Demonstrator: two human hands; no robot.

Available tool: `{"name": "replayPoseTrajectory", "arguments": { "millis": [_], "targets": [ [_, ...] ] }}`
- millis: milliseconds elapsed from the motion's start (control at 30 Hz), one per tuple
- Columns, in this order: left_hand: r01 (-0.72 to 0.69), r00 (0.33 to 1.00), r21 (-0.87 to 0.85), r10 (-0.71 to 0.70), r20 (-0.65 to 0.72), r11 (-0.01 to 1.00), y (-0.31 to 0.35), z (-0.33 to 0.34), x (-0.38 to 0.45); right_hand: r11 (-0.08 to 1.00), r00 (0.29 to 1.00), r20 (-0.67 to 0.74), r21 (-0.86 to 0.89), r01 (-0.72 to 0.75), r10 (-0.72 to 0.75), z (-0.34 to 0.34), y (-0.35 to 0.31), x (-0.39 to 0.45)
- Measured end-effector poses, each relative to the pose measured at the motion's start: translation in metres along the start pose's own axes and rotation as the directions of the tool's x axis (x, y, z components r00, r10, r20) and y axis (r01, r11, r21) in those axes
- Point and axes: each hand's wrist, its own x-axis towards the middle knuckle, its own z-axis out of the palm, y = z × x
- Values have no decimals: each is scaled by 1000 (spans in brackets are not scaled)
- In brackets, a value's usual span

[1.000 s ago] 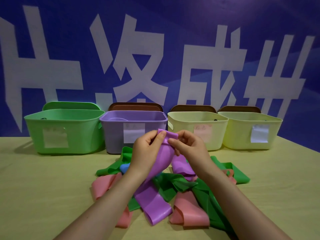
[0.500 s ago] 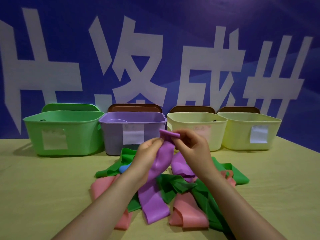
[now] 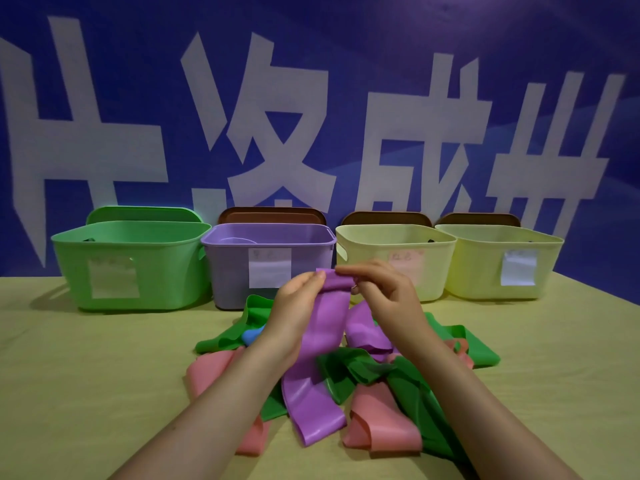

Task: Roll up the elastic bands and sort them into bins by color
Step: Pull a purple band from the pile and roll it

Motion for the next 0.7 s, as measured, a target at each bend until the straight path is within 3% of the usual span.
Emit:
{"name": "replayPoseTrajectory", "arguments": {
  "millis": [100, 167, 333, 533, 700],
  "targets": [
    [-101, 994, 132, 106, -28, 986, -2, 0, 3, 930, 968, 60, 272, -249, 242, 2, -6, 1],
    [-154, 987, 209, 161, -15, 966, -2, 0, 2, 893, 946, 83, 313, -323, 313, 4, -10, 1],
    [-232, 969, 352, 249, -1, 907, -7, 1, 4, 939, 957, 30, 186, -289, 289, 6, -7, 0],
    [-274, 962, 265, 265, 73, 924, -5, -1, 0, 968, 971, -43, 110, -227, 233, 7, -6, 0],
    [-387, 921, 308, 381, 83, 869, -5, -3, 3, 956, 974, -1, 188, -224, 228, 7, -9, -1]
  ]
}}
